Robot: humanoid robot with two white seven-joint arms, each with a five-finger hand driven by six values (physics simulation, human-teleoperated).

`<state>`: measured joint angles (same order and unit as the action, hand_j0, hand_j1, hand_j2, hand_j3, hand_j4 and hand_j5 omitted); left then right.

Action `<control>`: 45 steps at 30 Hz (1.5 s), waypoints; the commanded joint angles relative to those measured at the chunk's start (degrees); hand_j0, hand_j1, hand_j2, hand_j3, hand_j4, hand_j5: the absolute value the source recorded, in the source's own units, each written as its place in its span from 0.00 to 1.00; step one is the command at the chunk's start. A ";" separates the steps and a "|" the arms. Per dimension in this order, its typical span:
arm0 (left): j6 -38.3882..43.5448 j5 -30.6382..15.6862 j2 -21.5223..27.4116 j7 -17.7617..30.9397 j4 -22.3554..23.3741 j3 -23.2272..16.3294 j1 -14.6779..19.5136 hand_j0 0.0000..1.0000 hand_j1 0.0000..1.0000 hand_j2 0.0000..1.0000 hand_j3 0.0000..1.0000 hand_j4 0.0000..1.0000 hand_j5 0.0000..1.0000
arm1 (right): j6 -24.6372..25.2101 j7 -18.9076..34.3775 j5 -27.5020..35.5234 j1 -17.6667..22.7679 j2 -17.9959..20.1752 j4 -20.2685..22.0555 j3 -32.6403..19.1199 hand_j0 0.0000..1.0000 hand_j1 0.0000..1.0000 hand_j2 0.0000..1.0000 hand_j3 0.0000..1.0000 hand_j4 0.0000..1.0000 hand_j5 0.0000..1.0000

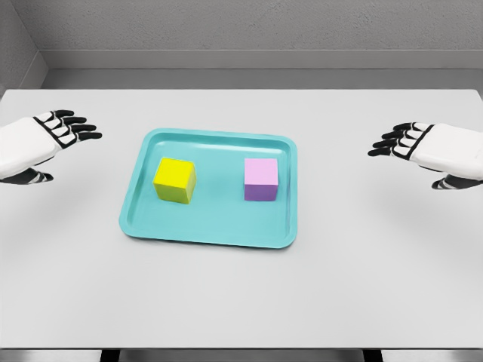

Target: Push two cubes

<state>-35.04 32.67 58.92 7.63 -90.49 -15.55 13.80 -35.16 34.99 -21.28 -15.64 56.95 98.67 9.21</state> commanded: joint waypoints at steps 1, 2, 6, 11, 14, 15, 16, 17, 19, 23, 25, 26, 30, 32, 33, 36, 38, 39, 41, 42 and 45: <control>0.04 0.11 0.05 0.37 -0.04 -0.01 0.09 1.00 1.00 1.00 1.00 1.00 1.00 | 0.16 0.01 0.28 0.00 0.01 -0.05 0.02 1.00 1.00 1.00 1.00 1.00 1.00; 0.04 0.11 0.05 0.72 -0.04 -0.01 0.09 1.00 1.00 1.00 1.00 1.00 1.00 | 0.16 0.01 0.28 -0.09 0.01 0.03 0.02 1.00 1.00 1.00 1.00 1.00 1.00; 0.04 0.11 0.05 1.33 -0.04 -0.01 0.00 1.00 1.00 1.00 1.00 1.00 1.00 | 0.16 0.01 -0.08 -0.61 0.18 -0.05 0.02 1.00 1.00 1.00 1.00 1.00 1.00; 0.04 1.78 -0.47 1.42 -0.21 -0.09 0.00 1.00 1.00 1.00 1.00 1.00 1.00 | 0.16 0.01 -2.01 -16.42 0.09 -3.57 16.79 1.00 1.00 1.00 1.00 1.00 1.00; 0.04 4.59 -1.97 1.42 -0.13 -0.09 0.00 1.00 1.00 1.00 1.00 1.00 1.00 | 0.16 0.01 -2.71 -23.90 -0.79 -5.94 27.26 1.00 1.00 1.00 1.00 1.00 1.00; 0.04 5.47 -2.05 1.68 -0.13 -1.85 0.52 1.00 1.00 1.00 1.00 1.00 1.00 | 0.16 0.01 -3.59 -25.05 -0.79 -6.03 29.02 1.00 1.00 1.00 1.00 1.00 1.00; 0.04 5.82 -2.14 3.09 -0.13 -2.90 0.79 0.96 0.96 0.96 0.96 0.96 0.96 | 0.16 0.01 -4.38 -26.10 -0.96 -6.03 31.30 1.00 1.00 1.00 1.00 1.00 1.00; 0.04 6.00 -2.85 3.88 0.05 -3.17 0.88 0.94 0.94 0.94 0.94 0.94 0.94 | 0.16 0.01 -5.43 -26.72 -1.49 -6.38 32.80 1.00 1.00 1.00 1.00 1.00 1.00; 0.04 6.00 -3.28 5.81 0.23 -4.13 1.84 0.77 0.77 0.77 0.77 0.77 0.77 | 0.16 0.01 -5.70 -32.86 -3.15 -7.87 40.96 1.00 1.00 1.00 1.00 1.00 1.00; 0.04 6.44 -3.90 7.22 0.40 -4.49 2.20 0.66 0.66 0.66 0.66 0.66 0.66 | 0.16 0.01 -5.79 -38.67 -6.15 -11.04 48.62 1.00 1.00 1.00 1.00 1.00 1.00; 0.04 6.52 -3.90 7.31 0.40 -4.58 2.20 0.61 0.61 0.61 0.61 0.61 0.61 | 0.16 0.01 -5.17 -41.75 -6.58 -10.95 55.04 1.00 1.00 1.00 1.00 1.00 1.00; 0.04 6.52 -3.99 7.92 0.49 -4.58 2.20 0.61 0.61 0.61 0.61 0.61 0.61 | 0.16 0.01 -5.17 -42.01 -6.67 -10.95 55.57 1.00 1.00 1.00 1.00 1.00 1.00; 0.04 6.61 -4.34 8.19 0.49 -7.39 3.43 0.61 0.61 0.61 0.61 0.61 0.61 | 0.16 0.01 -5.53 -42.28 -6.76 -12.36 55.66 0.81 0.81 0.81 0.81 0.81 0.81; 0.04 6.88 -4.78 8.19 1.02 -7.92 3.95 0.61 0.61 0.61 0.61 0.61 0.61 | 0.16 0.01 -5.61 -42.28 -6.76 -13.50 55.66 0.81 0.81 0.81 0.81 0.81 0.81; 0.04 6.88 -4.87 8.19 1.45 -8.35 4.83 0.61 0.61 0.61 0.61 0.61 0.61 | 0.16 0.01 -5.61 -42.36 -6.76 -13.68 55.39 0.81 0.81 0.81 0.81 0.81 0.81; 0.04 6.88 -6.19 8.19 3.21 -9.94 6.77 0.62 0.62 0.62 0.62 0.62 0.62 | 0.16 0.01 -5.70 -42.28 -8.17 -14.03 55.22 0.81 0.81 0.81 0.81 0.81 0.81; 0.04 6.88 -6.98 9.16 3.21 -10.11 7.12 0.62 0.62 0.62 0.62 0.62 0.62 | 0.16 0.01 -5.70 -42.28 -10.19 -16.40 55.13 0.81 0.81 0.81 0.81 0.81 0.81; 0.04 6.88 -7.33 9.33 3.30 -10.38 7.21 0.62 0.62 0.62 0.62 0.62 0.62 | 0.16 0.01 -5.70 -42.28 -10.63 -16.84 55.13 0.81 0.81 0.81 0.81 0.81 0.81; 0.04 6.88 -7.77 9.33 3.21 -10.82 7.91 0.62 0.62 0.62 0.62 0.62 0.62 | 0.16 0.01 -5.70 -42.28 -11.86 -17.45 55.04 0.81 0.81 0.81 0.81 0.81 0.81; 0.04 6.96 -8.47 9.42 3.39 -11.26 8.44 0.62 0.62 0.62 0.62 0.62 0.62 | 0.16 0.01 -5.70 -42.28 -12.82 -18.33 54.95 0.81 0.81 0.81 0.81 0.81 0.81; 0.04 6.88 -9.17 9.51 3.74 -11.43 9.23 0.62 0.62 0.62 0.62 0.62 0.62 | 0.16 0.01 -5.70 -42.36 -13.79 -19.04 54.34 0.81 0.81 0.81 0.81 0.81 0.81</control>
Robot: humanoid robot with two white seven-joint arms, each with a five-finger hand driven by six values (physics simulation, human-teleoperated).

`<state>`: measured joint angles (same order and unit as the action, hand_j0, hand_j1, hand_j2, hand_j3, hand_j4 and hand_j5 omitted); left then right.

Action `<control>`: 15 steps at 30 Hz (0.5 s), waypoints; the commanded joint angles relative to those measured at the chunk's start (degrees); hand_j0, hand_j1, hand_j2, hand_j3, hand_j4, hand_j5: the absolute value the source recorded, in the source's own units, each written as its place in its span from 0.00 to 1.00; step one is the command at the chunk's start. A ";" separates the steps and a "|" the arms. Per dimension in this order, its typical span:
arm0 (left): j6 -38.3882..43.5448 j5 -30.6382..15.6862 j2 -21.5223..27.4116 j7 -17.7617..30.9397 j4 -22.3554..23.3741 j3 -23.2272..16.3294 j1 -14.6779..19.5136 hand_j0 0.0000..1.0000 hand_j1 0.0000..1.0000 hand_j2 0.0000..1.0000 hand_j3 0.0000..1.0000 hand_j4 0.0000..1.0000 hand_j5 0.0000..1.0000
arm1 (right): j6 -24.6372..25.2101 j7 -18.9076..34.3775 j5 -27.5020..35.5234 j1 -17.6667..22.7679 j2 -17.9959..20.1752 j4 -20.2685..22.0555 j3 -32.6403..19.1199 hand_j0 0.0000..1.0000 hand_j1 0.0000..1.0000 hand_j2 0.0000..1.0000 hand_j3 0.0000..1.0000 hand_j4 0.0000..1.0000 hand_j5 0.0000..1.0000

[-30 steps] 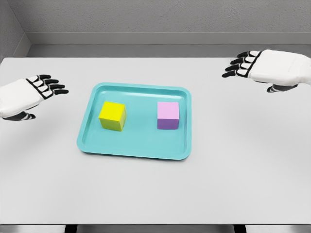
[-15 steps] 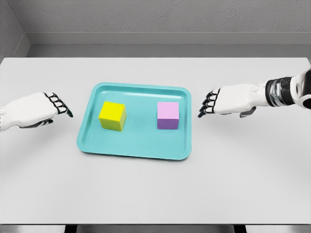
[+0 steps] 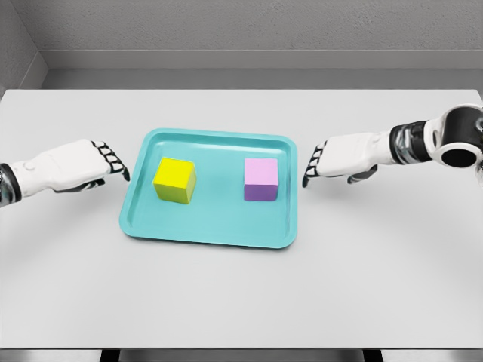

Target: Push two cubes

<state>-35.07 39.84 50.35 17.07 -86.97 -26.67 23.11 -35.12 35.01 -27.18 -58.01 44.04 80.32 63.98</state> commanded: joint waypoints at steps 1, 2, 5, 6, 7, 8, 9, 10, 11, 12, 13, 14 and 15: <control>0.07 -0.29 -0.69 0.60 0.22 -0.31 0.00 0.62 0.62 0.62 0.62 0.62 0.62 | 0.12 -0.01 0.20 0.00 -0.89 -0.78 -0.88 0.81 0.81 0.81 0.81 0.81 0.81; 0.07 -0.29 -0.78 0.77 0.31 -0.31 0.26 0.62 0.62 0.62 0.62 0.62 0.62 | 0.12 -0.01 0.11 0.00 -0.89 -1.05 -1.14 0.81 0.81 0.81 0.81 0.81 0.81; 0.07 -0.29 -0.87 1.04 0.22 -0.40 0.35 0.62 0.62 0.62 0.62 0.62 0.62 | 0.12 -0.01 0.11 0.00 -1.33 -1.92 -1.14 0.81 0.81 0.81 0.81 0.81 0.81; 0.07 -0.29 -1.83 1.30 0.31 -0.49 0.53 0.62 0.62 0.62 0.62 0.62 0.62 | 0.12 -0.01 0.11 -0.09 -1.76 -2.71 -1.14 0.81 0.81 0.81 0.81 0.81 0.81; 0.07 -0.29 -2.01 1.92 0.31 -0.49 0.79 0.62 0.62 0.62 0.62 0.62 0.62 | 0.12 -0.01 0.11 -0.18 -2.20 -2.98 -1.14 0.81 0.81 0.81 0.81 0.81 0.81; 0.07 -0.29 -2.27 2.00 0.31 -0.49 1.05 0.62 0.62 0.62 0.62 0.62 0.62 | 0.12 -0.01 0.02 -0.18 -2.91 -3.33 -1.14 0.81 0.81 0.81 0.81 0.81 0.81; 0.07 -0.29 -2.80 2.09 0.31 -0.49 1.14 0.62 0.62 0.62 0.62 0.62 0.62 | 0.12 -0.01 0.02 -0.26 -3.26 -3.59 -1.14 0.81 0.81 0.81 0.81 0.81 0.81; 0.07 -0.29 -2.80 2.09 0.31 -0.49 1.32 0.62 0.62 0.62 0.62 0.62 0.62 | 0.12 -0.01 0.02 -0.26 -3.61 -3.68 -1.14 0.81 0.81 0.81 0.81 0.81 0.81; 0.07 -0.29 -2.80 2.09 0.40 -0.49 1.58 0.62 0.62 0.62 0.62 0.62 0.62 | 0.12 -0.01 0.02 -0.26 -3.70 -3.77 -1.14 0.81 0.81 0.81 0.81 0.81 0.81; 0.07 -0.29 -2.89 2.09 0.40 -0.49 1.58 0.62 0.62 0.62 0.62 0.62 0.62 | 0.12 -0.01 0.02 -0.26 -3.87 -4.21 -1.14 0.81 0.81 0.81 0.81 0.81 0.81; 0.07 -0.29 -2.89 2.09 0.31 -0.40 1.67 0.62 0.62 0.62 0.62 0.62 0.62 | 0.12 -0.01 0.02 -0.35 -4.31 -4.47 -1.14 0.81 0.81 0.81 0.81 0.81 0.81; 0.07 -0.29 -2.89 2.09 0.31 -0.49 1.67 0.62 0.62 0.62 0.62 0.62 0.62 | 0.12 -0.01 0.02 -0.62 -4.75 -4.82 -1.14 0.81 0.81 0.81 0.81 0.81 0.81; 0.07 -0.29 -2.89 2.09 0.22 -0.49 1.58 0.62 0.62 0.62 0.62 0.62 0.62 | 0.12 -0.01 0.02 -0.62 -5.19 -5.44 -1.14 0.81 0.81 0.81 0.81 0.81 0.81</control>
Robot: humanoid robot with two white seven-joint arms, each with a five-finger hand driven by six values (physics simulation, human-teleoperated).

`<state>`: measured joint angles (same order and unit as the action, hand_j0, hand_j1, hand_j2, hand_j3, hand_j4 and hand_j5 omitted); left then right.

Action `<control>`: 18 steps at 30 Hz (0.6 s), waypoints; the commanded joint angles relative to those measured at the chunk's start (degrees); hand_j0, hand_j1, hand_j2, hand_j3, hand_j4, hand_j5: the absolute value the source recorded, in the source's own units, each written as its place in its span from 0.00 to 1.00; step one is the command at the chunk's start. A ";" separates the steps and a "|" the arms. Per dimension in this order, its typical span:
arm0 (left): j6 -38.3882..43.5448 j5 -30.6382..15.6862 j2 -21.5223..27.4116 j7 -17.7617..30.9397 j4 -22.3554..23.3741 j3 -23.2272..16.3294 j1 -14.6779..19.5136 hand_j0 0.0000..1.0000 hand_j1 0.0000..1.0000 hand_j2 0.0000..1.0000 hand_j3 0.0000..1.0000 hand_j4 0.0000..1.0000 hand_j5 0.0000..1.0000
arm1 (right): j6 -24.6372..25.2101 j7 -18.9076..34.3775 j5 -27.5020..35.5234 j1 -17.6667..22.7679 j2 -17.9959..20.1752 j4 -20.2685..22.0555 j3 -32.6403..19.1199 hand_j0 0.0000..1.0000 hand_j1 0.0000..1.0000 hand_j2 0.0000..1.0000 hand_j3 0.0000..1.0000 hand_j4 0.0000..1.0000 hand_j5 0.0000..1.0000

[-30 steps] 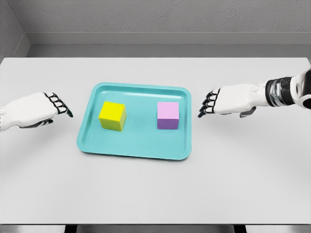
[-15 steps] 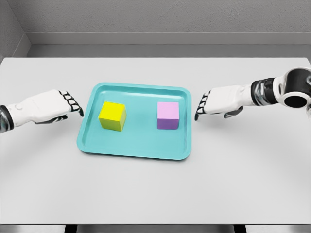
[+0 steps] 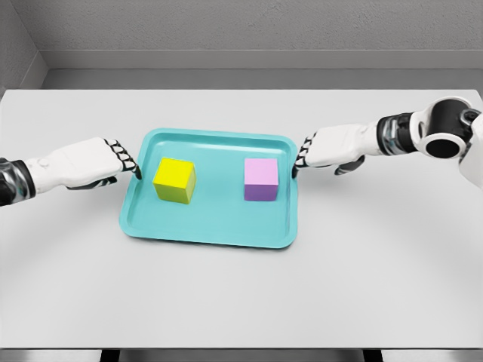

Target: Push two cubes

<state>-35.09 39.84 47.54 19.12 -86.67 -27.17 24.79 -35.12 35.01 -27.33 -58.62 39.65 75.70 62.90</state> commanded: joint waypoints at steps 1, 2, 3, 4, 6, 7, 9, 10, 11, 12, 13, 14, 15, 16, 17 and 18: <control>0.09 -0.29 -0.08 0.04 -0.08 0.01 0.00 0.62 0.62 0.62 0.62 0.62 0.62 | 0.12 -0.01 0.18 0.00 -0.89 -1.35 0.03 0.81 0.81 0.81 0.81 0.81 0.81; 0.09 -0.29 -0.17 0.04 -0.17 0.01 0.00 0.62 0.62 0.62 0.62 0.62 0.62 | 0.12 -0.01 0.18 0.00 -1.33 -1.35 0.03 0.81 0.81 0.81 0.81 0.81 0.81; 0.09 -0.29 -0.70 0.04 -0.17 0.01 0.09 0.62 0.62 0.62 0.62 0.62 0.62 | 0.12 -0.01 0.18 -0.09 -1.68 -1.43 0.03 0.81 0.81 0.81 0.81 0.81 0.81; 0.09 -0.29 -0.78 0.04 -0.17 0.01 0.09 0.62 0.62 0.62 0.62 0.62 0.62 | 0.12 -0.01 0.18 -0.09 -2.21 -1.43 0.03 0.81 0.81 0.81 0.81 0.81 0.81; 0.09 -0.29 -0.87 0.48 -0.17 0.01 0.09 0.62 0.62 0.62 0.62 0.62 0.62 | 0.12 -0.01 0.18 -0.09 -2.56 -1.35 0.03 0.78 0.78 0.78 0.78 0.78 0.78; 0.09 -0.29 -1.22 0.65 -0.17 0.01 0.09 0.62 0.62 0.62 0.62 0.62 0.62 | 0.12 -0.01 0.09 -0.09 -2.56 -1.35 0.03 0.74 0.74 0.74 0.74 0.74 0.74; 0.09 -0.29 -1.31 0.65 -0.17 0.01 0.17 0.62 0.62 0.62 0.62 0.62 0.62 | 0.12 -0.01 0.09 -0.09 -2.65 -1.26 0.03 0.72 0.72 0.72 0.72 0.72 0.72; 0.09 -0.29 -1.57 0.65 -0.26 0.01 0.09 0.62 0.62 0.62 0.62 0.62 0.62 | 0.12 -0.01 0.18 -0.09 -2.65 -1.26 0.03 0.72 0.72 0.72 0.72 0.72 0.72; 0.09 -0.29 -1.66 0.65 -0.26 0.01 0.09 0.62 0.62 0.62 0.62 0.62 0.62 | 0.12 -0.01 0.09 -0.09 -2.65 -1.17 0.03 0.72 0.72 0.72 0.72 0.72 0.72; 0.09 -0.29 -1.84 0.65 -0.26 0.01 0.09 0.62 0.62 0.62 0.62 0.62 0.62 | 0.12 -0.01 0.09 -0.09 -2.65 -1.17 0.03 0.72 0.72 0.72 0.72 0.72 0.72; 0.09 -0.29 -2.10 0.92 -0.34 -0.07 0.09 0.62 0.62 0.62 0.62 0.62 0.62 | 0.12 -0.01 0.09 -0.09 -2.65 -1.17 0.03 0.72 0.72 0.72 0.72 0.72 0.72; 0.09 -0.47 -2.19 1.53 -0.34 0.01 0.09 0.62 0.62 0.62 0.62 0.62 0.62 | 0.12 -0.01 0.09 -0.09 -2.91 -1.17 0.03 0.72 0.72 0.72 0.72 0.72 0.72; 0.09 -0.47 -2.54 1.53 -0.34 0.01 0.09 0.62 0.62 0.62 0.62 0.62 0.62 | 0.12 -0.01 0.09 -0.09 -3.00 -1.17 0.03 0.72 0.72 0.72 0.72 0.72 0.72; 0.09 -0.47 -2.54 1.53 -0.43 0.01 0.18 0.62 0.62 0.62 0.62 0.62 0.62 | 0.12 -0.01 0.09 -0.09 -3.08 -1.00 0.03 0.72 0.72 0.72 0.72 0.72 0.72; 0.09 -0.47 -2.54 1.53 -0.43 0.01 0.18 0.62 0.62 0.62 0.62 0.62 0.62 | 0.12 -0.01 0.09 -0.09 -3.26 -1.00 0.03 0.72 0.72 0.72 0.72 0.72 0.72; 0.09 -0.47 -2.63 1.62 -0.52 0.01 0.18 0.62 0.62 0.62 0.62 0.62 0.62 | 0.12 -0.01 0.09 -0.09 -3.35 -0.91 0.03 0.72 0.72 0.72 0.72 0.72 0.72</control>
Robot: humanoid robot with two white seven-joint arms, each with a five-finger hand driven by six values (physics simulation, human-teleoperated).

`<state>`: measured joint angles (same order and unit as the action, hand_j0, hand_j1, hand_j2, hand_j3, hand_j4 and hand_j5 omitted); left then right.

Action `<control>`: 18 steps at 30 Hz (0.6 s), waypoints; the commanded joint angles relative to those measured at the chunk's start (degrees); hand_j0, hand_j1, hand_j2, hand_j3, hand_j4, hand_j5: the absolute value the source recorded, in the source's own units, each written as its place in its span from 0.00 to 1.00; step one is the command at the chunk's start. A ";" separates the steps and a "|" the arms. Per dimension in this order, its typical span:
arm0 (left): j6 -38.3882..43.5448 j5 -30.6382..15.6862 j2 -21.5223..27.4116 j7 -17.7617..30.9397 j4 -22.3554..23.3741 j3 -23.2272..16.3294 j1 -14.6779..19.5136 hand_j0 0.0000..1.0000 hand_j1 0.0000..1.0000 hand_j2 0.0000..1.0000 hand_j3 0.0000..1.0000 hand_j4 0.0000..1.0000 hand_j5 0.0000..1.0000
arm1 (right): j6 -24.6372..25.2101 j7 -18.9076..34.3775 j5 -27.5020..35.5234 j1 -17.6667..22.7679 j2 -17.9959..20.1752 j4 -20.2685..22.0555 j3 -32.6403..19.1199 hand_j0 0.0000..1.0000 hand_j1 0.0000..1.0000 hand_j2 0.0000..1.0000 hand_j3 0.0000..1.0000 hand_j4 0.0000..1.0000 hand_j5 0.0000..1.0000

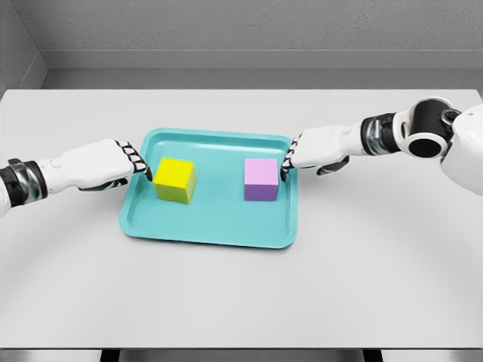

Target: Push two cubes

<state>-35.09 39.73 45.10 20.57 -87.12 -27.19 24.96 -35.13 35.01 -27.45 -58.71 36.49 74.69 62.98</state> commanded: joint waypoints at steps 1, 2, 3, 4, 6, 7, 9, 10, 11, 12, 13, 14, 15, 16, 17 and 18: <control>0.09 -0.35 -0.19 0.18 -0.15 0.03 0.00 0.62 0.62 0.62 0.62 0.62 0.62 | 0.13 -0.01 0.29 0.00 -0.28 0.19 -0.05 0.72 0.72 0.72 0.72 0.72 0.72; 0.09 -0.36 -0.19 0.09 -0.15 0.03 0.00 0.62 0.62 0.62 0.62 0.62 0.62 | 0.13 -0.01 0.20 0.00 -0.28 0.19 -0.05 0.72 0.72 0.72 0.72 0.72 0.72; 0.09 -0.36 -0.19 0.18 -0.24 0.03 0.00 0.62 0.62 0.62 0.62 0.62 0.62 | 0.13 -0.01 0.20 0.00 -0.72 0.19 -0.05 0.72 0.72 0.72 0.72 0.72 0.72; 0.09 -0.36 -0.19 0.18 -0.33 0.03 0.00 0.62 0.62 0.62 0.62 0.62 0.62 | 0.13 -0.01 0.20 0.00 -1.16 0.10 -0.05 0.72 0.72 0.72 0.72 0.72 0.72; 0.09 -0.27 -0.80 0.18 -0.24 0.03 0.00 0.62 0.62 0.62 0.62 0.62 0.62 | 0.13 -0.01 0.20 0.00 -1.78 0.10 -0.05 0.72 0.72 0.72 0.72 0.72 0.72; 0.09 -0.27 -0.98 0.26 -0.33 0.03 0.00 0.62 0.62 0.62 0.62 0.62 0.62 | 0.13 -0.01 0.20 0.00 -1.86 0.10 -0.05 0.72 0.72 0.72 0.72 0.72 0.72; 0.09 -0.36 -1.77 1.85 -0.33 0.03 0.00 0.62 0.62 0.62 0.62 0.62 0.62 | 0.13 -0.01 0.20 0.00 -1.86 0.10 -0.05 0.72 0.72 0.72 0.72 0.72 0.72; 0.09 -0.36 -2.12 1.85 -0.33 0.03 0.09 0.62 0.62 0.62 0.62 0.62 0.62 | 0.13 -0.01 0.20 0.00 -2.12 0.10 -0.05 0.72 0.72 0.72 0.72 0.72 0.72; 0.09 -0.36 -2.21 1.93 -0.41 0.03 0.09 0.62 0.62 0.62 0.62 0.62 0.62 | 0.13 -0.01 0.20 0.00 -2.39 -0.07 -0.05 0.72 0.72 0.72 0.72 0.72 0.72; 0.09 -0.36 -2.29 2.11 -0.59 0.03 0.09 0.62 0.62 0.62 0.62 0.62 0.62 | 0.13 -0.01 0.20 0.00 -2.48 -0.16 -0.05 0.72 0.72 0.72 0.72 0.72 0.72; 0.09 -0.36 -2.56 2.11 -0.59 0.03 0.09 0.62 0.62 0.62 0.62 0.62 0.62 | 0.13 -0.01 -0.06 0.00 -2.65 -0.25 -0.05 0.72 0.72 0.72 0.72 0.72 0.72; 0.09 -0.36 -2.56 2.11 -0.59 0.03 0.18 0.62 0.62 0.62 0.62 0.62 0.62 | 0.13 -0.01 -0.07 0.00 -2.65 -0.43 -0.05 0.72 0.72 0.72 0.72 0.72 0.72; 0.09 -0.36 -2.56 2.11 -0.59 0.03 0.26 0.62 0.62 0.62 0.62 0.62 0.62 | 0.13 -0.01 -0.15 -0.26 -2.65 -0.43 -0.05 0.72 0.72 0.72 0.72 0.72 0.72; 0.09 -0.36 -2.56 2.11 -0.59 0.03 0.26 0.62 0.62 0.62 0.62 0.62 0.62 | 0.13 -0.01 -0.15 -0.35 -2.74 -1.04 -0.05 0.72 0.72 0.72 0.72 0.72 0.72; 0.09 -0.36 -2.56 2.11 -0.50 0.03 0.26 0.62 0.62 0.62 0.62 0.62 0.62 | 0.13 -0.01 -0.15 -0.35 -3.35 -2.09 -0.05 0.72 0.72 0.72 0.72 0.72 0.72; 0.09 -0.36 -2.56 2.11 -0.50 0.03 0.35 0.62 0.62 0.62 0.62 0.62 0.62 | 0.13 -0.01 -0.24 -0.61 -3.88 -2.88 -0.05 0.72 0.72 0.72 0.72 0.72 0.72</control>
<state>-34.75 38.94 42.60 22.52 -87.67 -27.03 25.40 -35.12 35.02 -27.76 -59.41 33.26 73.03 62.98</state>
